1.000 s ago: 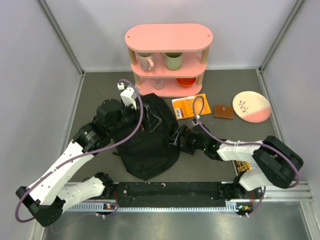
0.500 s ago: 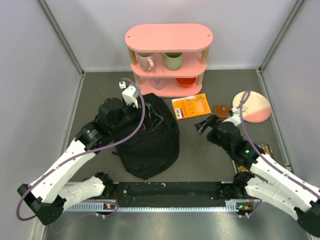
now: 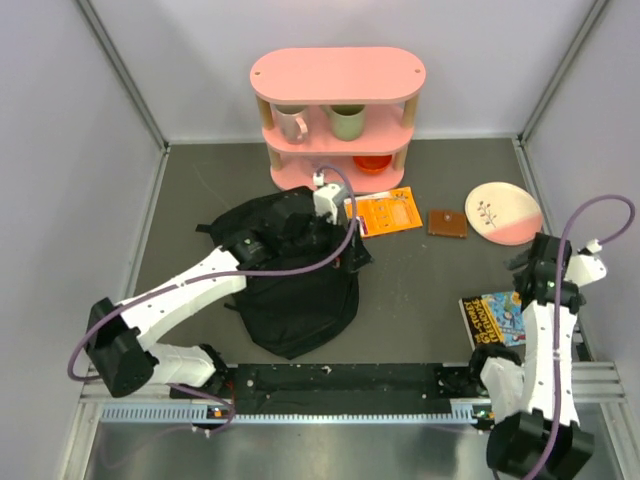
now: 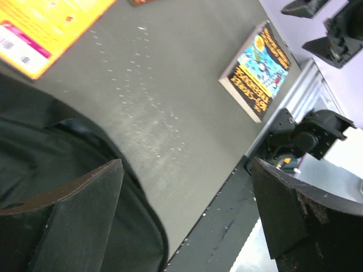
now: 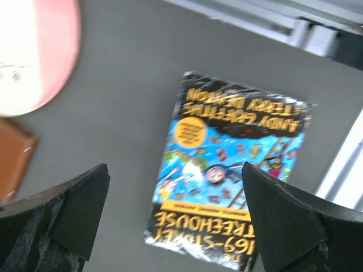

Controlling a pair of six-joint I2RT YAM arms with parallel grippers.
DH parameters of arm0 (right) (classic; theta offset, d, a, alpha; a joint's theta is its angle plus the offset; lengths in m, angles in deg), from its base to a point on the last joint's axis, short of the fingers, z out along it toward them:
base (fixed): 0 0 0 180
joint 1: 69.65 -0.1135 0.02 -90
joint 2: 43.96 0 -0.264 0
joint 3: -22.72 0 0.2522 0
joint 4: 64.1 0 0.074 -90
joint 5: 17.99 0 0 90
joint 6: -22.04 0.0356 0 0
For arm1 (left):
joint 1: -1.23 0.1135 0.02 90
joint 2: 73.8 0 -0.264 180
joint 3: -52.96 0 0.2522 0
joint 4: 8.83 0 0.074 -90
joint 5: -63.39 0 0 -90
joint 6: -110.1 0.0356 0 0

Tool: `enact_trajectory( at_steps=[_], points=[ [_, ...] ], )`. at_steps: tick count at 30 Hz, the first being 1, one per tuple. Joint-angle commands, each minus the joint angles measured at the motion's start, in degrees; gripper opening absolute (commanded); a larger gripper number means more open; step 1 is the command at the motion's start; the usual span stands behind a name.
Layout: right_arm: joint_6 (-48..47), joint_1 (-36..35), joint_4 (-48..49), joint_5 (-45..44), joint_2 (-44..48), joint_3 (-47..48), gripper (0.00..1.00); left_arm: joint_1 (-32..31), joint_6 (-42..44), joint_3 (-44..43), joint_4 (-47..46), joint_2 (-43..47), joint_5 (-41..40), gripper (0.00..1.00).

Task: Pack the student bag
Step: Place the book in the student bag, then pick up the book from the center of the board.

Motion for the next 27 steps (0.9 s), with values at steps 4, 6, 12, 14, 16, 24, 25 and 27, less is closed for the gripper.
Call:
enact_trajectory(
  at_steps=[4, 6, 12, 14, 16, 24, 25, 27],
  points=[
    [-2.2, 8.4, -3.7, -4.2, -2.1, 2.2, 0.99, -4.1, -4.1, -2.7, -9.5, -5.4, 6.4, 0.99],
    [-1.0, 11.1, -3.6, -3.2, -3.8, 1.7, 0.99, -4.4, -4.5, -3.0, -9.6, -6.8, 7.8, 0.99],
    [1.2, 19.9, -0.1, 1.0, -9.7, -1.4, 0.99, -4.8, -4.0, -3.4, -9.5, -6.9, 7.4, 0.99],
    [1.6, 21.9, 2.0, 2.6, -9.9, -4.4, 0.99, -4.8, -4.0, -3.4, -9.5, -6.8, 7.4, 0.99],
    [1.7, 22.9, 4.1, 4.2, -10.6, -6.6, 0.99, -4.9, -3.9, -3.3, -9.4, -6.8, 7.9, 0.99],
    [-1.5, 26.0, 14.3, 12.4, -14.6, -14.5, 0.99, -5.0, -3.8, -3.0, -9.4, -6.8, 7.6, 0.99],
    [-2.6, 26.0, 18.1, 14.7, -14.7, -15.4, 0.99, -4.9, -3.8, -3.0, -9.4, -6.8, 7.5, 0.99],
    [-4.6, 26.0, 19.8, 19.9, -15.0, -17.1, 0.99, -4.9, -3.7, -2.9, -9.4, -7.1, 7.3, 0.99]
  ],
)
